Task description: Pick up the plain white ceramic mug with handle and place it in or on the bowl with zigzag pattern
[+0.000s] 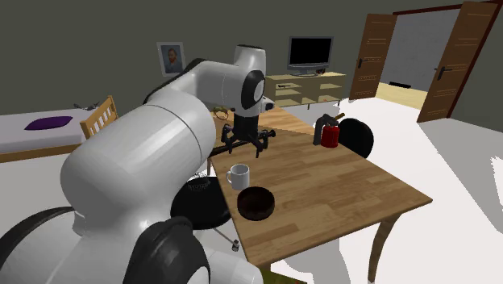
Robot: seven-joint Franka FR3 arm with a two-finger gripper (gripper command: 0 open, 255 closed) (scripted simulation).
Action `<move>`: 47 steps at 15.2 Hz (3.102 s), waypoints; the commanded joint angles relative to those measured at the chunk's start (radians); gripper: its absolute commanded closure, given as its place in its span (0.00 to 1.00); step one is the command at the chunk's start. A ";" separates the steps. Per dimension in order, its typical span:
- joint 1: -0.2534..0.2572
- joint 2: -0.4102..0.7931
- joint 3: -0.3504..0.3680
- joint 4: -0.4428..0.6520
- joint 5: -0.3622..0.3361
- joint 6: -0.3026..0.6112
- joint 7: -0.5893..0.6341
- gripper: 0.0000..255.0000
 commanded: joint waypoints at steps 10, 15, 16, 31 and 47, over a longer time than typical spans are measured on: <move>0.004 0.245 0.075 -0.031 0.005 0.264 0.049 0.00; 0.002 0.412 0.112 -0.002 -0.008 0.394 0.084 0.00; 0.002 0.447 0.119 0.008 -0.013 0.417 0.092 0.00; 0.016 0.953 0.166 0.246 -0.142 0.653 0.228 0.00; 0.019 0.997 0.164 0.223 -0.153 0.718 0.235 1.00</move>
